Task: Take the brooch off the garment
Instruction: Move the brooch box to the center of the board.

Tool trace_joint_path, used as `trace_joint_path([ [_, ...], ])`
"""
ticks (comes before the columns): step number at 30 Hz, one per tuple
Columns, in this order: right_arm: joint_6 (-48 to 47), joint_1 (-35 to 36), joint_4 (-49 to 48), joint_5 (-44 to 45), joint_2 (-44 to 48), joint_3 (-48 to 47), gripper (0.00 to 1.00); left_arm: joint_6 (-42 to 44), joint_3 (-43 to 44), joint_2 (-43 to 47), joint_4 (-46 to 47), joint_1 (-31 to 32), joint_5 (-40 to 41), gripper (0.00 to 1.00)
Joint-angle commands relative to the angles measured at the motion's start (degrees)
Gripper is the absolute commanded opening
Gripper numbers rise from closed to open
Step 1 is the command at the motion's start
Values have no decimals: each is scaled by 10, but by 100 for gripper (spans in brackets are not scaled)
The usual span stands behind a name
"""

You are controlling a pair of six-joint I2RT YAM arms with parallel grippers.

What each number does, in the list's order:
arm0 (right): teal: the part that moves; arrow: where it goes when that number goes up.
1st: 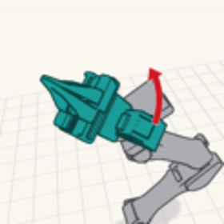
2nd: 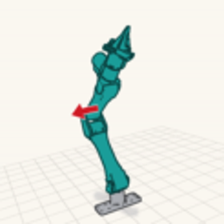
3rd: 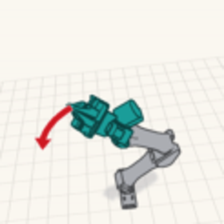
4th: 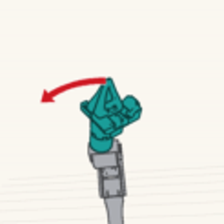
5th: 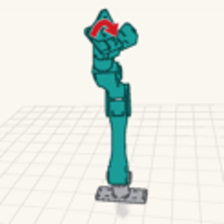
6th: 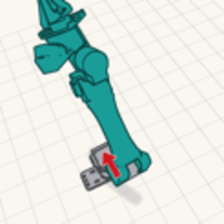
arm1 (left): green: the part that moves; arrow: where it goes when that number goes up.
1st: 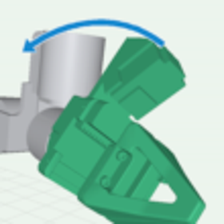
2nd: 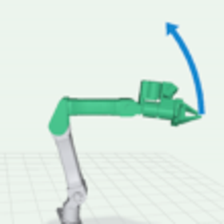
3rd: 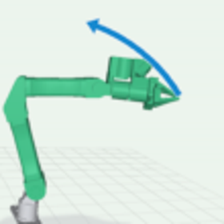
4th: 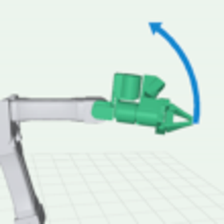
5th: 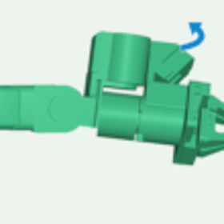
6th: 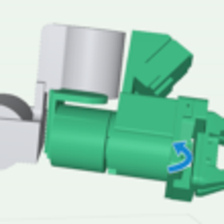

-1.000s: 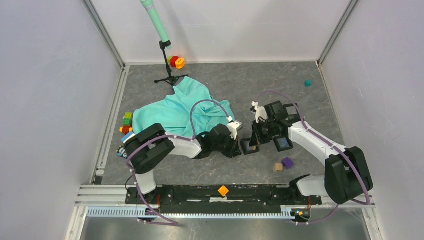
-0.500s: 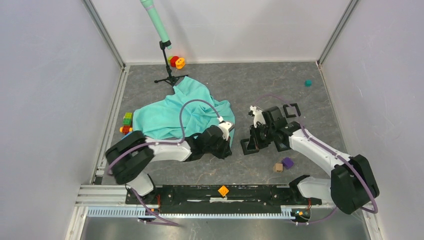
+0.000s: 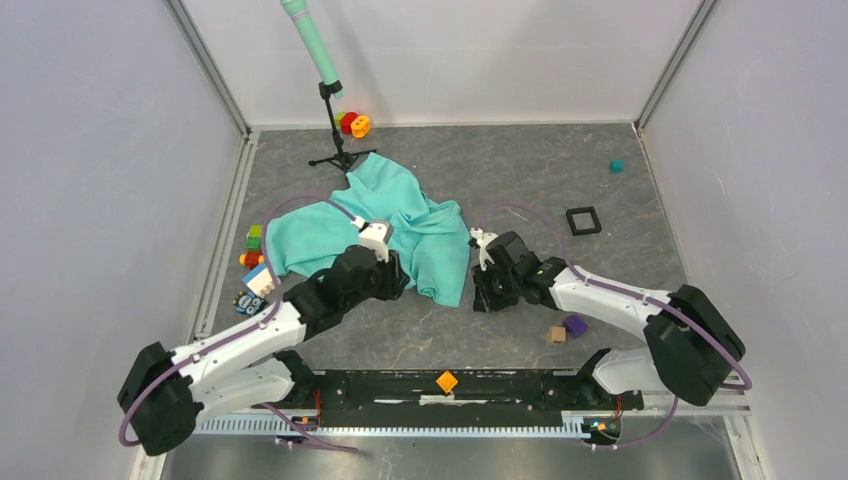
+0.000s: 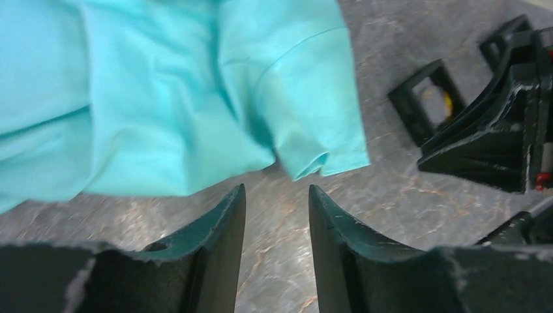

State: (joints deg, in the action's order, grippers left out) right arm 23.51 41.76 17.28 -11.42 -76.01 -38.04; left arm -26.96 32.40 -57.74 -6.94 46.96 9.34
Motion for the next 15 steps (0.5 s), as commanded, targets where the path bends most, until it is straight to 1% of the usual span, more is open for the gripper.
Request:
trace_joint_path([
  [1,7,1,-14,95,-39,-21,23,-5,-37,63,-27,-19,27,48],
  [4,1,-14,-2,131,-64,-27,20,-7,-48,84,-38,-25,31,50],
  [8,-12,-74,-2,156,-64,-23,20,-6,-60,102,-44,-29,48,52],
  [11,-37,-110,-12,178,-45,-22,22,5,-77,112,-36,-44,74,54],
  [14,-76,-117,-43,164,-10,-21,21,8,-92,129,-25,-77,75,53],
  [15,-82,-117,-64,157,13,-15,23,8,-97,139,-14,-84,74,53],
])
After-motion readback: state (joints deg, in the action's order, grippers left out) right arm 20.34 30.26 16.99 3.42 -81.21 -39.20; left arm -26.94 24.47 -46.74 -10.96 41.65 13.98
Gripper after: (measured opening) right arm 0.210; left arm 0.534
